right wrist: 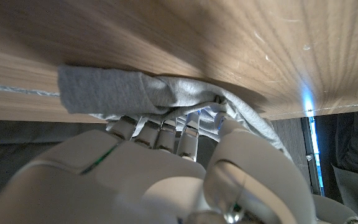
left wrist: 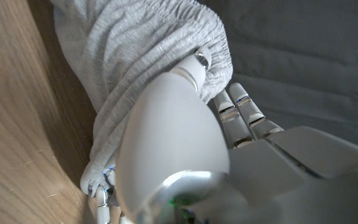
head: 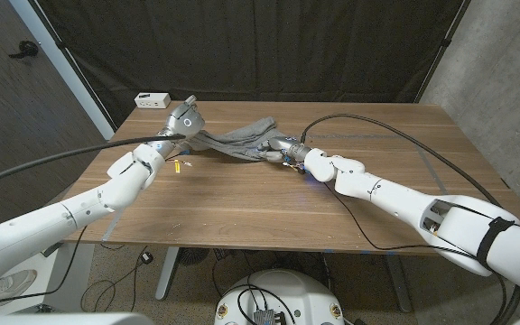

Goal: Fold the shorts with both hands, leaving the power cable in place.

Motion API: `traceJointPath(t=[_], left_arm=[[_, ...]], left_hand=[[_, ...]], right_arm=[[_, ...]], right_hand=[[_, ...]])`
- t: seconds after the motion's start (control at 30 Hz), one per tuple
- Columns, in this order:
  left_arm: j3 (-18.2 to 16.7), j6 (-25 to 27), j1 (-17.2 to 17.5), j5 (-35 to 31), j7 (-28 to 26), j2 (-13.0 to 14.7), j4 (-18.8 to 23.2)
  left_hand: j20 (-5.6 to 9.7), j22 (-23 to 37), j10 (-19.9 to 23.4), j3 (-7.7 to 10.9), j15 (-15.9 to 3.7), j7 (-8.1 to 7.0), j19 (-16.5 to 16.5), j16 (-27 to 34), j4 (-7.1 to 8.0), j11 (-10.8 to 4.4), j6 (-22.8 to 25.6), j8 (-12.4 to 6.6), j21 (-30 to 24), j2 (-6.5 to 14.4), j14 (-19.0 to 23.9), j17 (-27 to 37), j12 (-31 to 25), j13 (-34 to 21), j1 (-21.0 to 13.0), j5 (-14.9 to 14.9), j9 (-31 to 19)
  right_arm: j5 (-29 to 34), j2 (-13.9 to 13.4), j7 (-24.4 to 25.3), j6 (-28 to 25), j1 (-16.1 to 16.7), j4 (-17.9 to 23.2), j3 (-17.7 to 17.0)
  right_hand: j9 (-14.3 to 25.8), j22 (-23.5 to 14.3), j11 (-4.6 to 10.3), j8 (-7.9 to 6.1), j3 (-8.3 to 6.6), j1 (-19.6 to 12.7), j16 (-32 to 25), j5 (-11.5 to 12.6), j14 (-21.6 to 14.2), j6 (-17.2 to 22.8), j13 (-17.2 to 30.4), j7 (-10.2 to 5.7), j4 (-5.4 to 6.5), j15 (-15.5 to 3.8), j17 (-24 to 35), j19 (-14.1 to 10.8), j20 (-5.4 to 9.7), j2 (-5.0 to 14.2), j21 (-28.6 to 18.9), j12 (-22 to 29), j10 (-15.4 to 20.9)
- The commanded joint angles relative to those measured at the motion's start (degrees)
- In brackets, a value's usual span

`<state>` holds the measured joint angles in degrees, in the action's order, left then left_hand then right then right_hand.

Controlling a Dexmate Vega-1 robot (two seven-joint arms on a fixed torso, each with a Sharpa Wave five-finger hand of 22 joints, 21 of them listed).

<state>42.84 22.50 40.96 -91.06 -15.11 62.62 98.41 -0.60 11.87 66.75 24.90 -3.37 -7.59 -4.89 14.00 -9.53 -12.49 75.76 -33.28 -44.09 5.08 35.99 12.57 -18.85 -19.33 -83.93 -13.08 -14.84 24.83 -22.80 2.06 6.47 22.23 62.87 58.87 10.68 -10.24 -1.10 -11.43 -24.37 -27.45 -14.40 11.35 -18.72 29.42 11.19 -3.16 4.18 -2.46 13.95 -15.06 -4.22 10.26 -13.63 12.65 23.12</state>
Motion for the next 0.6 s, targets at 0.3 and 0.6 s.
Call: traceJointPath(t=[0.3,0.6], left_arm=[[-1.4,-11.1,-8.1,-14.6,-10.0,3.5,-3.1],[0.5,-15.1,-14.3,-18.2,-17.1,2.5,-6.2]], left_hand=[[0.45,0.1,-0.4,-1.21,-10.16,-1.15,-0.2,0.8,0.41,-0.08,-0.5,-0.48,-1.0,1.3,0.5,0.7,1.5,0.3,0.5,1.2,0.4],[0.82,0.0,-1.5,-2.48,-10.14,-1.56,-0.7,1.1,0.7,-0.24,-0.7,-0.48,-1.7,1.6,0.8,0.9,3.0,1.2,1.0,1.9,1.0]], right_arm=[[0.9,-0.2,-0.7,0.5,0.5,1.0,0.3],[0.8,0.5,-1.6,2.2,0.2,-0.7,1.0]], right_hand=[[0.0,-0.2,0.38,0.22,-0.54,0.3,-0.1,-0.1,0.2,-0.5,0.2,-0.14,-0.15,-1.24,0.3,-1.2,-0.75,0.05,-0.2,-0.5,-0.6],[0.0,-0.2,0.86,0.57,-0.84,-0.2,0.2,-0.1,1.3,-1.4,0.2,-0.99,-0.83,-1.64,0.3,-0.9,-0.58,0.06,0.1,-1.0,-1.5]])
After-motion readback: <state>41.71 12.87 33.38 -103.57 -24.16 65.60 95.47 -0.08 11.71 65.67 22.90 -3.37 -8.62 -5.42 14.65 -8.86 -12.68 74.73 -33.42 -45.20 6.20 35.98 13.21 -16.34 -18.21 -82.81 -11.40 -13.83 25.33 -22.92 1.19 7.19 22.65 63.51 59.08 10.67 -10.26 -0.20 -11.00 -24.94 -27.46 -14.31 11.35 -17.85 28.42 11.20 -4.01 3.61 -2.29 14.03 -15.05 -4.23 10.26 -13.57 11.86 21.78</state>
